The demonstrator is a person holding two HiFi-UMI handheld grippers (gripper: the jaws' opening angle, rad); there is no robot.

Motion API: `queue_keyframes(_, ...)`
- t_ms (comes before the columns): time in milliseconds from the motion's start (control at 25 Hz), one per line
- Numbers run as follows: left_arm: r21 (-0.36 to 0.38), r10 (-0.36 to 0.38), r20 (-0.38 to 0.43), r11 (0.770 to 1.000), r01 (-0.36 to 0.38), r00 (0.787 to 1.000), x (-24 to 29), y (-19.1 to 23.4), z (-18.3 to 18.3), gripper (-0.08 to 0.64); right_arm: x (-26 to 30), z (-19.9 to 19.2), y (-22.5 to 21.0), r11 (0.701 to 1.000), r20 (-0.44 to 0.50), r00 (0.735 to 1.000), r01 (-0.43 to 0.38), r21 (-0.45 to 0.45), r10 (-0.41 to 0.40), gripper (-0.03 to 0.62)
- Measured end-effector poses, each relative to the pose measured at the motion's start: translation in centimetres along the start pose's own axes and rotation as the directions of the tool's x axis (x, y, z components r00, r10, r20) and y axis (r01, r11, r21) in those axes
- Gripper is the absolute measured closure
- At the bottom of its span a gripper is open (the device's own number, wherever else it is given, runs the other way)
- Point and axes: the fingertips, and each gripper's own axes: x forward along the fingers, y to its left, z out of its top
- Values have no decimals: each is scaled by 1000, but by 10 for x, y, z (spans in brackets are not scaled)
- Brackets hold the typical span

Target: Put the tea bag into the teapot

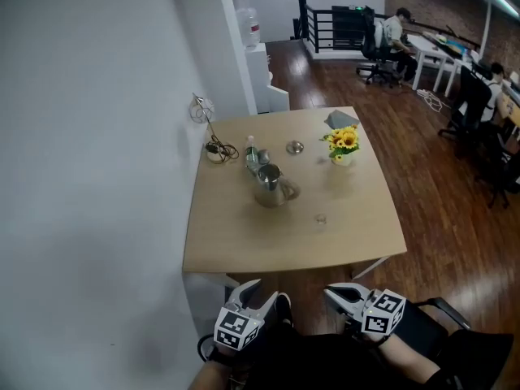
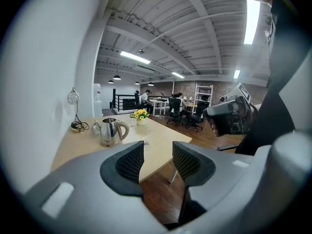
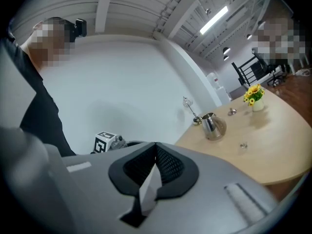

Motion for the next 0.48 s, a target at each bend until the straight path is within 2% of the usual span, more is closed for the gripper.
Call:
queue_keyframes(200, 6, -36, 10, 999, 36, 999, 41, 64, 21, 380, 53, 35, -45, 999, 13, 999, 39, 7, -39, 584)
queue_keyframes(480, 12, -117, -15, 993, 118, 993, 82, 138, 41, 380, 125, 75, -91, 995, 31, 995, 97, 21, -98, 584)
